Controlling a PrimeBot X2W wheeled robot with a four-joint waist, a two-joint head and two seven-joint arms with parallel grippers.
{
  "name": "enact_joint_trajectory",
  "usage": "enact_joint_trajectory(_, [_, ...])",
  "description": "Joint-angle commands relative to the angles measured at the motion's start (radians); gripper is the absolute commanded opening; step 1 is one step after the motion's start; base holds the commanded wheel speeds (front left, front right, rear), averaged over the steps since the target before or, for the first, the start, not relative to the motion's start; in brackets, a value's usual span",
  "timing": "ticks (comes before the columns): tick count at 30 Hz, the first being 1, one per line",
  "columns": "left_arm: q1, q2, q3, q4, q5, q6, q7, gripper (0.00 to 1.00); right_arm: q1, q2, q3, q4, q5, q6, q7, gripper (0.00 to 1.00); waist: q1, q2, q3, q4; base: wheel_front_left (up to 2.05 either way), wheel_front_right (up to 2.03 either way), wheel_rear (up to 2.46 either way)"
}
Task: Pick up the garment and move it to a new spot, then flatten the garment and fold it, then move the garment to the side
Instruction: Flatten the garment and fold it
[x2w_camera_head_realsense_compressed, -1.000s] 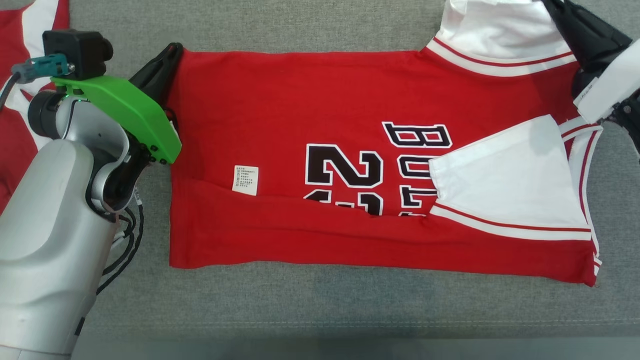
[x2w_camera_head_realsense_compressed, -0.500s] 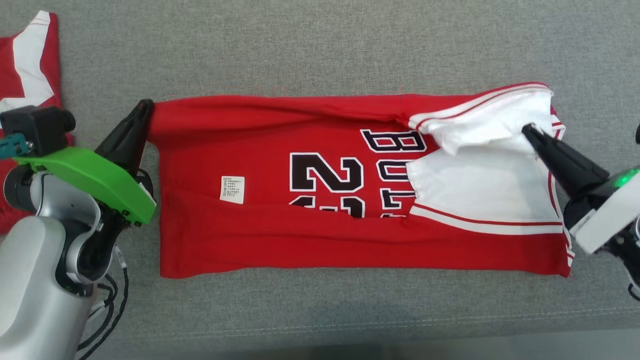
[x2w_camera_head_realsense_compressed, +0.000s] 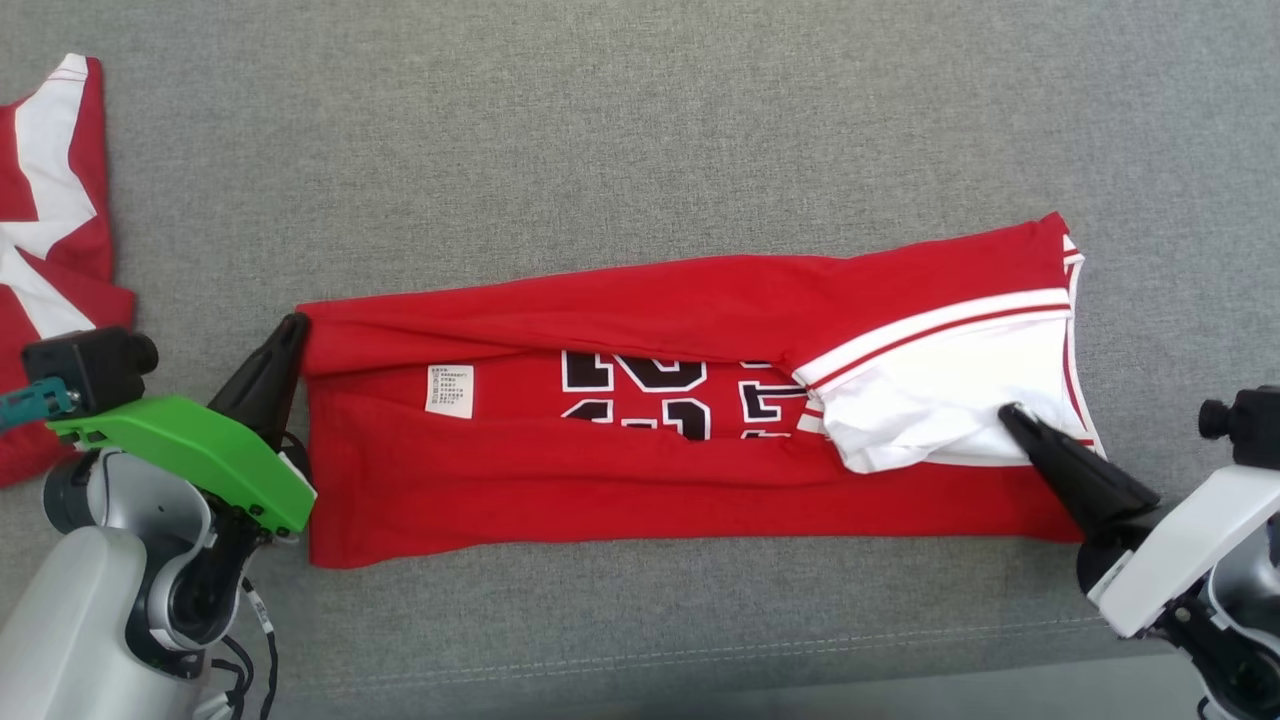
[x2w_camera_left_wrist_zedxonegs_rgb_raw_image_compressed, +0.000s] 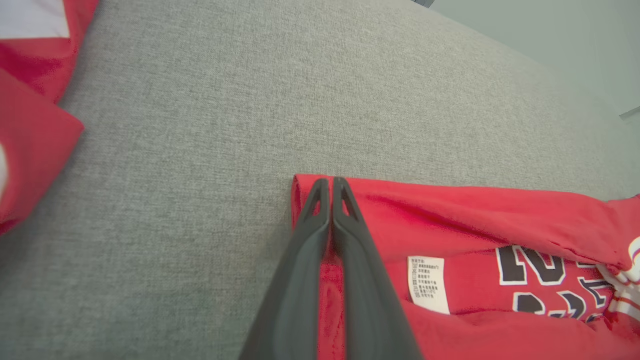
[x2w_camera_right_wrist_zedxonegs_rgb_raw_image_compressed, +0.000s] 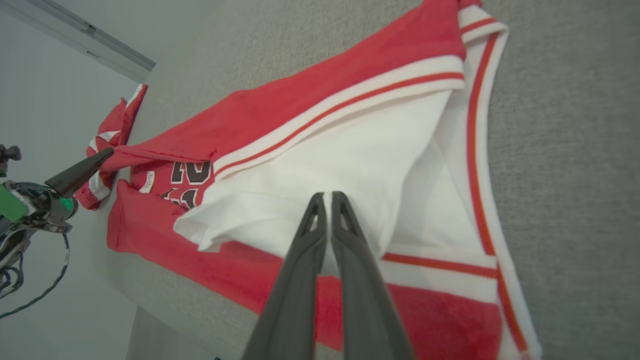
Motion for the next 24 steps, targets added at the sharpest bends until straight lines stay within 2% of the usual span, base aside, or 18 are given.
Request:
enact_joint_trajectory(1, [0.011,-0.006,0.001,0.003,-0.006,0.001,-0.008,0.0,0.017,0.014,-0.004,0.001,-0.008,0.0,0.013,0.76,0.0001,0.0,-0.002,0.002,0.0,0.0,0.0])
enact_joint_trajectory(2, [0.014,-0.007,0.0,0.011,-0.007,0.005,-0.009,0.18,0.024,0.028,-0.012,-0.002,-0.008,0.0,0.028,1.0,0.0001,0.0,-0.003,0.004,0.0,0.0,0.0])
enact_joint_trajectory(3, [0.017,-0.01,-0.001,0.017,-0.009,0.006,-0.01,0.49,0.036,0.04,-0.016,-0.003,-0.007,0.0,0.047,1.0,0.0001,0.0,-0.005,0.005,0.0,0.0,0.0])
enact_joint_trajectory(4, [0.018,-0.016,-0.001,0.021,-0.013,0.007,-0.013,1.0,0.046,0.045,-0.021,-0.009,-0.017,0.0,0.063,1.0,0.0001,0.0,-0.006,0.006,0.0,0.0,0.0])
enact_joint_trajectory(7, [0.028,-0.018,0.001,0.029,0.002,0.01,-0.035,1.0,0.076,0.075,-0.042,-0.03,-0.028,0.0,0.093,1.0,0.0001,0.0,-0.012,0.004,0.0,0.0,0.0])
enact_joint_trajectory(10, [0.048,-0.019,0.022,0.022,0.03,0.034,-0.097,1.0,0.085,0.109,-0.09,-0.071,-0.058,0.0,0.055,1.0,0.0001,0.0,-0.025,-0.004,0.0,0.0,0.0])
enact_joint_trajectory(15, [0.078,-0.041,0.053,-0.032,0.117,0.124,-0.234,1.0,0.049,0.222,-0.206,-0.097,-0.187,0.0,-0.094,1.0,0.0001,0.0,-0.049,-0.012,0.0,0.0,0.0])
enact_joint_trajectory(18, [0.086,-0.059,0.052,-0.077,0.157,0.166,-0.29,1.0,0.023,0.283,-0.237,-0.089,-0.243,0.0,-0.131,1.0,0.0001,0.0,-0.065,-0.014,0.0,0.0,0.0])
enact_joint_trajectory(24, [0.109,-0.096,0.029,-0.137,0.19,0.183,-0.347,1.0,-0.017,0.338,-0.25,-0.057,-0.361,0.0,-0.157,1.0,0.0001,0.0,-0.091,-0.009,0.0,0.0,0.0])
